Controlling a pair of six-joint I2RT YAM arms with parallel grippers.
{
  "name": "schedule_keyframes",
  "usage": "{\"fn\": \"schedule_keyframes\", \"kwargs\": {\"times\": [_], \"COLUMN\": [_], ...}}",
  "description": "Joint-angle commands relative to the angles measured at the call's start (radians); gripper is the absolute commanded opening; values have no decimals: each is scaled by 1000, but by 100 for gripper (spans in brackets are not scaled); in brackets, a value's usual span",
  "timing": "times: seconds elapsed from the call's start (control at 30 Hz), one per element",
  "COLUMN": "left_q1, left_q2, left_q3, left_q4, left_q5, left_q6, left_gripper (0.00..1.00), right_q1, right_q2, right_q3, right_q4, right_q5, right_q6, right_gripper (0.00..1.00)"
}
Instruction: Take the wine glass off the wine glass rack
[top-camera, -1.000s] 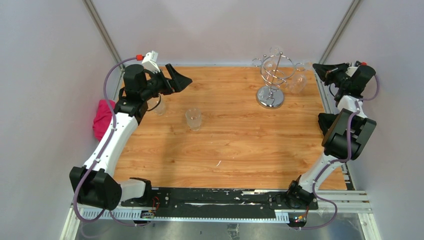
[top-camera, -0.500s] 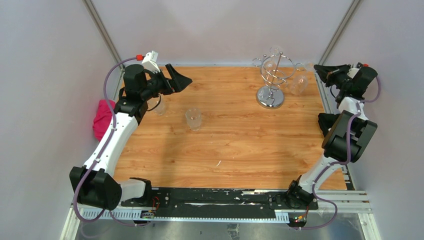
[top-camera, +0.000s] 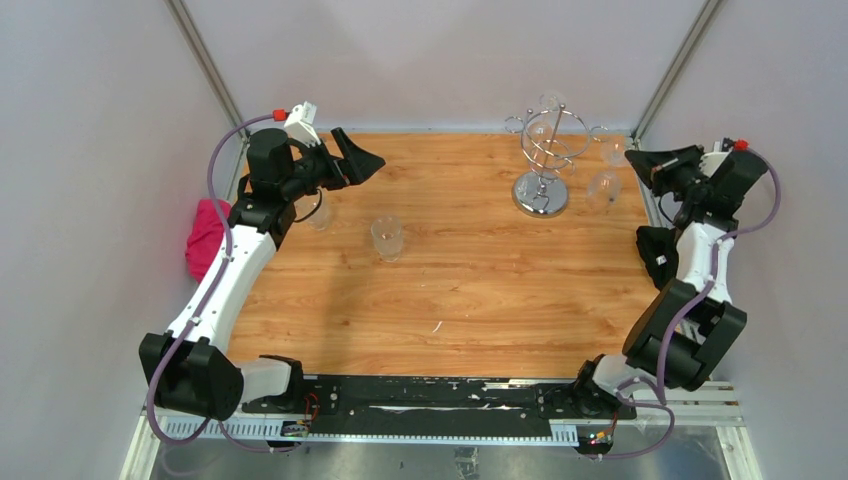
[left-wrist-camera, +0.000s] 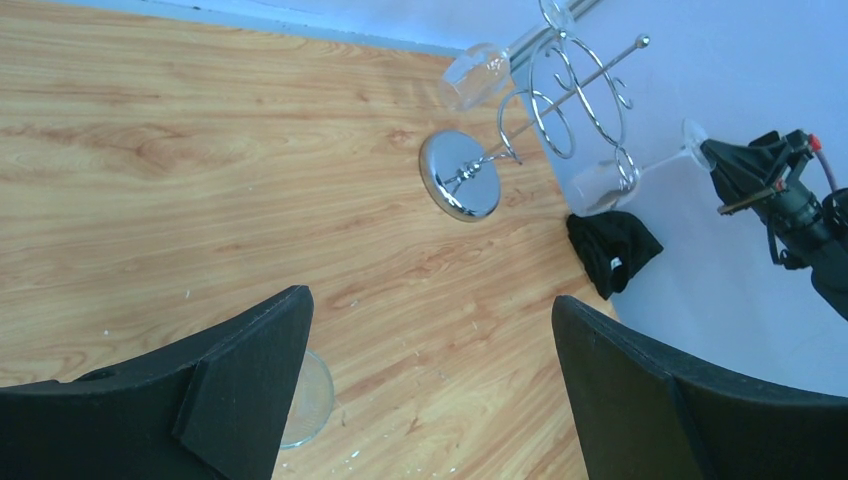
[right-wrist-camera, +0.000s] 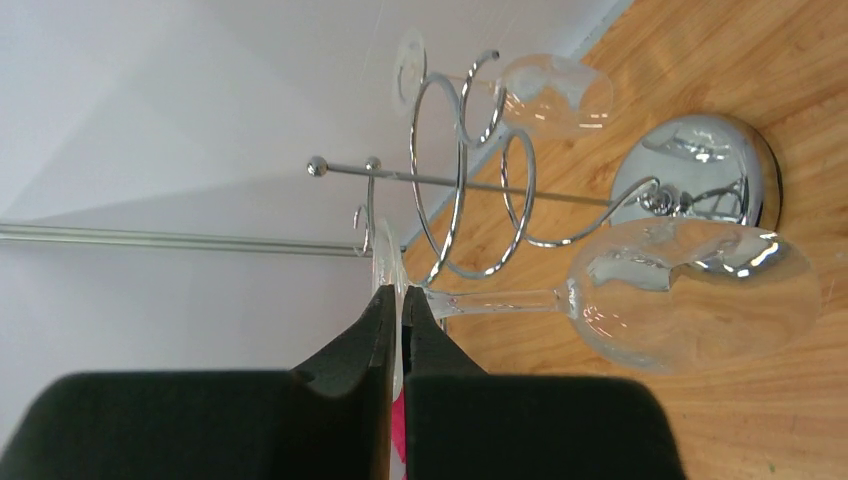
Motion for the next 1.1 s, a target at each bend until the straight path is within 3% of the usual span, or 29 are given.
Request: {"fn": "schedule_keyframes", "kwargs": {"times": [0.0, 0.27, 0.47, 0.67, 0.8, 0.93, 1.07], "left_q1": [-1, -1, -1, -1, -1, -1, -1], "left_q2": [-7, -11, -13, -26, -32, -33, -17], "left_q3": [-9, -25, -36, -41, -43, -48, -74], "left_q4": [20, 31, 40, 32, 28, 34, 83], "left_q5": [21, 29, 35, 29, 25, 21, 58], "left_q6": [-15, -24, -32, -27, -25, -21, -20], "left_gripper": [96, 96, 95, 96, 95, 96, 96], "right_q1": [-12, 40, 235, 433, 553, 661, 716], "right_q2": [-101, -298, -436, -493, -450, -341, -214], "right_q3": [-85, -176, -178, -190, -190, -179, -66], "right_q4": [-101, -322, -490, -512, -424, -214, -48], "right_q5": [-1, 47, 138, 194, 183, 134, 96], "right_q6": [-85, -215, -302, -279, -240, -143, -83], "right_gripper": [0, 0, 0, 0, 0, 0, 0]}}
